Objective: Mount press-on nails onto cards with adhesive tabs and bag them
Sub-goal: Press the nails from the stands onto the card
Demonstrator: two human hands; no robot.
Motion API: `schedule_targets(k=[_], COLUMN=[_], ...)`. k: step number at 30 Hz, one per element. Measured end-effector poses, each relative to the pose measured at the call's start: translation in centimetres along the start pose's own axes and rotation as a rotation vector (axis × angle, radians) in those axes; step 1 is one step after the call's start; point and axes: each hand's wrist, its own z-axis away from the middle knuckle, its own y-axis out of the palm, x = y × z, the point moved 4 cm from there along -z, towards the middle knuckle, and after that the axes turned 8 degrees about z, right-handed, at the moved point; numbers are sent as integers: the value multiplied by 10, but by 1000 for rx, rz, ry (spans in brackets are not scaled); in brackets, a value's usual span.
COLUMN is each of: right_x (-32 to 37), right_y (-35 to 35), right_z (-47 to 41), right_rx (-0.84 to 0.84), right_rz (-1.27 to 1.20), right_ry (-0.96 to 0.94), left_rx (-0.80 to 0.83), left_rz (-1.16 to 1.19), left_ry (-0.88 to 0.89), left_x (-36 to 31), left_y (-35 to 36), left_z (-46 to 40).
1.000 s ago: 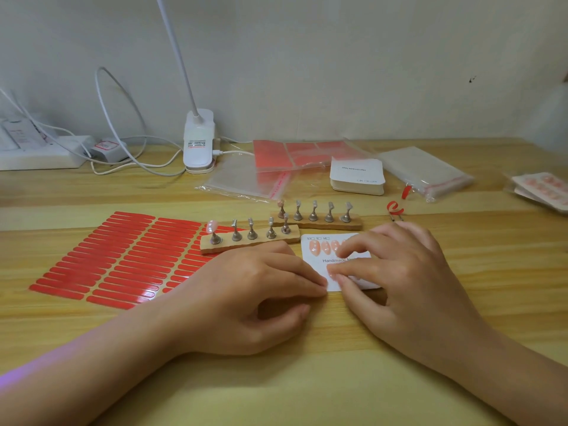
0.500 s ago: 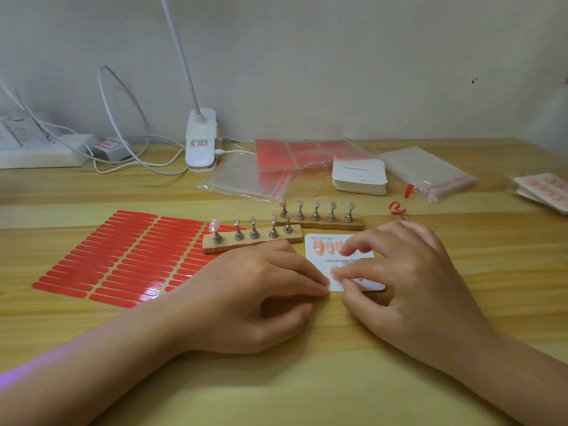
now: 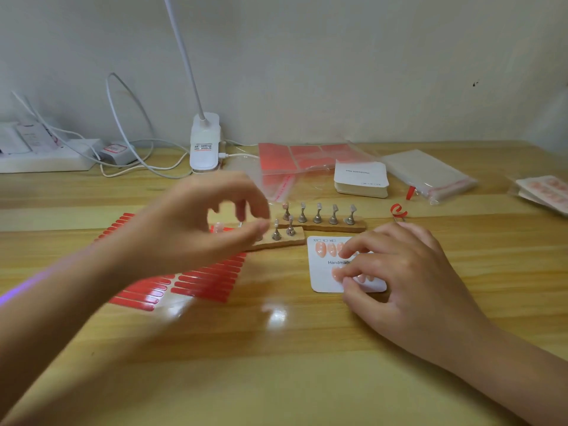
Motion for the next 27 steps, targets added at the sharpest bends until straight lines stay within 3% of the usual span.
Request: schedule_targets(k=[2,7,27], right_x=[1,2,-2], right_y=[1,0,0], right_z=[-1,0,-9], right_rx=[4,9,164], right_rz=[-2,-1,-85], right_ry=[7,18,46], left_rx=[-28,108,12], left_rz=[-91,-62,290], left_ry=[-96,-432,-444], left_x=[16,56,73], left_y=[-13,-14,-6], left_z=[2,15,20])
